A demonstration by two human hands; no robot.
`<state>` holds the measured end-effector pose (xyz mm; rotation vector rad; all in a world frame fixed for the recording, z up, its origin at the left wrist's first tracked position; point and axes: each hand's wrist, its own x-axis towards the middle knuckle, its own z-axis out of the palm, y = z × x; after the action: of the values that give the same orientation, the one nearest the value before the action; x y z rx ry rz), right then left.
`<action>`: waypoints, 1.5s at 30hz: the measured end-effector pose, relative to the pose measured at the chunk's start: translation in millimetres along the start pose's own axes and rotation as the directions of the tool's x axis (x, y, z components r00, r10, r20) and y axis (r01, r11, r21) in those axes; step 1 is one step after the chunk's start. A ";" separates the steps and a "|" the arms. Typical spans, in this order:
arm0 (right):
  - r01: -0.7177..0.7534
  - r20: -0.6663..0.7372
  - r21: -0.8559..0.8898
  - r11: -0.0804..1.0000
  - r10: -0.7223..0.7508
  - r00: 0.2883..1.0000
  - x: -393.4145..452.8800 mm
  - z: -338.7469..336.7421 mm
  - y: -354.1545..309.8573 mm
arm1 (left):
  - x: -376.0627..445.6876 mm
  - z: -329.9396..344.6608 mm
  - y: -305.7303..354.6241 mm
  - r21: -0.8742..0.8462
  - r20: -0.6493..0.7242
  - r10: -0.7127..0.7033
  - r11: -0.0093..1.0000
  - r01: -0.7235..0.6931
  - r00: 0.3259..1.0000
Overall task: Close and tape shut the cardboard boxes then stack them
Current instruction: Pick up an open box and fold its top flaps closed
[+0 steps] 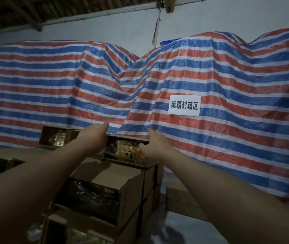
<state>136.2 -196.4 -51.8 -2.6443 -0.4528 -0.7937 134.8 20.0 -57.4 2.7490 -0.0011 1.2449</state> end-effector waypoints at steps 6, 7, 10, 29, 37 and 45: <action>-0.007 -0.032 0.014 1.000 0.007 0.999 14.3 19.8 7.8 | 14.8 27.2 -1.5 0.054 0.064 0.046 0.997 -0.049 0.997; 0.004 -0.042 0.011 1.000 -0.003 0.999 16.5 22.0 8.4 | 15.6 28.9 -1.1 0.070 0.086 0.041 0.996 -0.047 0.995; 0.039 -0.085 0.013 0.999 -0.038 0.996 21.2 28.1 8.3 | 15.4 37.3 -1.5 0.120 0.080 0.070 0.990 -0.079 0.994; -0.157 -0.044 0.345 0.925 0.183 0.982 -2.5 -102.7 37.2 | 24.5 -57.2 72.5 -0.595 0.234 -0.068 0.779 0.198 0.970; -0.310 0.086 0.369 0.876 0.300 0.950 -70.1 -166.6 84.1 | -11.0 -77.6 160.7 -0.670 0.564 0.083 0.629 0.396 0.822; -0.487 0.245 0.372 0.790 0.423 0.873 -126.4 -204.5 142.5 | -50.0 -91.9 217.8 -0.757 0.651 0.272 0.299 0.581 0.708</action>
<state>-3.5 -432.2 3.4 -2.2592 0.0025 -0.2975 21.7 -188.3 -10.4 1.7666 -0.3798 -0.1021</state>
